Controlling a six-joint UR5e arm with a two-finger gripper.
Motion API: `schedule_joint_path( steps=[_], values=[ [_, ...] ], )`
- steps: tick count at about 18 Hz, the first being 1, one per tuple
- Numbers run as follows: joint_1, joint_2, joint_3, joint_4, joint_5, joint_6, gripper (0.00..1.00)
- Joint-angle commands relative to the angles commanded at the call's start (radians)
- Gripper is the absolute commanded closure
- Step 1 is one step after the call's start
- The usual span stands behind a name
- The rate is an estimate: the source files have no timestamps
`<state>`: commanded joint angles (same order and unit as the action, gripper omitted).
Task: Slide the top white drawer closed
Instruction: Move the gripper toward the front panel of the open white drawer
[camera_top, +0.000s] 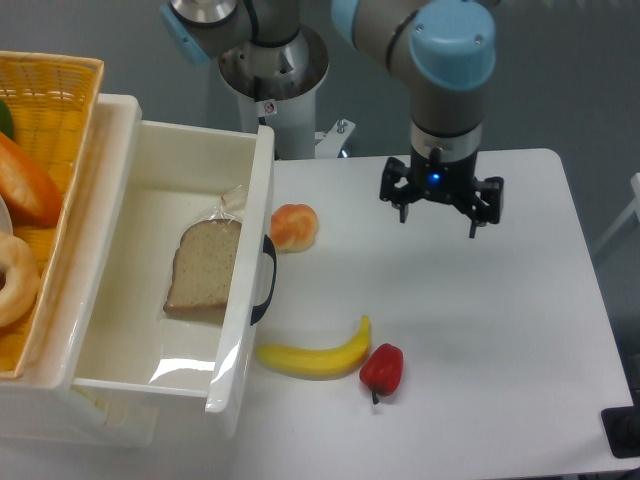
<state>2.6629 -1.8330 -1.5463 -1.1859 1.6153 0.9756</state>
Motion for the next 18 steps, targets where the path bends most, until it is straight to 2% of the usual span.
schedule_joint_path(
  steps=[6, 11, 14, 18],
  values=[
    [0.008, -0.049, 0.012, 0.04, -0.011, 0.002, 0.0],
    [0.014, -0.057, 0.005, 0.052, -0.009, -0.011, 0.0],
    [0.012, -0.058, -0.009, 0.055, -0.008, -0.096, 0.0],
    [0.003, -0.058, -0.067, 0.052, 0.0, -0.182, 0.0]
  ],
)
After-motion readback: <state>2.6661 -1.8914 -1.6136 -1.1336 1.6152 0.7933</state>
